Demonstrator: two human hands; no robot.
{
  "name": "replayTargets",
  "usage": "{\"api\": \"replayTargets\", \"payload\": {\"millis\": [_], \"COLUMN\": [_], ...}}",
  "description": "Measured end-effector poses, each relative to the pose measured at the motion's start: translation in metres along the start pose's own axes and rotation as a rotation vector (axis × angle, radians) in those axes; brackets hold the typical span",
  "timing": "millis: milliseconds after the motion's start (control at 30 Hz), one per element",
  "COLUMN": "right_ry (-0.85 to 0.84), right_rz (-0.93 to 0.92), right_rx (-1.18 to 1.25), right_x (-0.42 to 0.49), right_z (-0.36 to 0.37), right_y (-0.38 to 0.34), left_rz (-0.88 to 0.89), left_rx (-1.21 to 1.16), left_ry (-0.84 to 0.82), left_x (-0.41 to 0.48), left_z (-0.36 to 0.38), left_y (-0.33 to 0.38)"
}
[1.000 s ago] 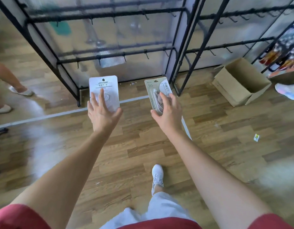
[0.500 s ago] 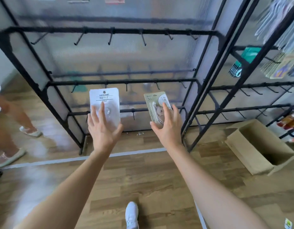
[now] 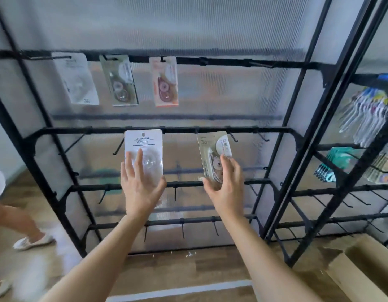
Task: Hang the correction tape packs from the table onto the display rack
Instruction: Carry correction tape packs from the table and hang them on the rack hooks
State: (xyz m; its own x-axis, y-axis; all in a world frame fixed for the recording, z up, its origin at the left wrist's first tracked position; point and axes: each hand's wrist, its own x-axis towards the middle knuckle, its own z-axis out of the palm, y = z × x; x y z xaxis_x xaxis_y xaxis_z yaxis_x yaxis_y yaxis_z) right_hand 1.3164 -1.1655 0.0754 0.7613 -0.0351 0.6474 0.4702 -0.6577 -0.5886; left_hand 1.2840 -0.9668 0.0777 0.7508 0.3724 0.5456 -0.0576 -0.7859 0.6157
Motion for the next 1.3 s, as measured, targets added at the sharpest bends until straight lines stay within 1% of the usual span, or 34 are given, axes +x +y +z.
{"api": "replayTargets", "payload": {"millis": [267, 467, 633, 800, 933, 1167, 1300], "right_ry": [0.052, 0.039, 0.036, 0.079, 0.127, 0.168, 0.166], "right_rz": [-0.12, -0.186, -0.194, -0.191, -0.163, -0.165, -0.162], "right_rx": [0.055, 0.092, 0.095, 0.101, 0.099, 0.132, 0.14], "right_x": [0.065, 0.084, 0.093, 0.104, 0.109, 0.102, 0.094], "right_z": [0.026, 0.046, 0.065, 0.085, 0.108, 0.144, 0.16], "right_y": [-0.003, -0.004, -0.006, -0.017, -0.039, -0.088, -0.112], "left_rz": [-0.013, -0.019, -0.003, 0.031, 0.113, 0.236, 0.238], "left_rx": [-0.004, 0.033, -0.002, -0.052, -0.074, -0.083, -0.077], "left_ry": [0.12, 0.189, 0.221, 0.248, 0.27, 0.374, 0.423], "left_x": [0.054, 0.077, 0.098, 0.123, 0.146, 0.175, 0.185], "left_z": [0.002, 0.006, 0.008, 0.006, -0.014, -0.068, -0.097], "left_y": [0.009, -0.001, -0.016, -0.036, -0.056, -0.093, -0.114]}}
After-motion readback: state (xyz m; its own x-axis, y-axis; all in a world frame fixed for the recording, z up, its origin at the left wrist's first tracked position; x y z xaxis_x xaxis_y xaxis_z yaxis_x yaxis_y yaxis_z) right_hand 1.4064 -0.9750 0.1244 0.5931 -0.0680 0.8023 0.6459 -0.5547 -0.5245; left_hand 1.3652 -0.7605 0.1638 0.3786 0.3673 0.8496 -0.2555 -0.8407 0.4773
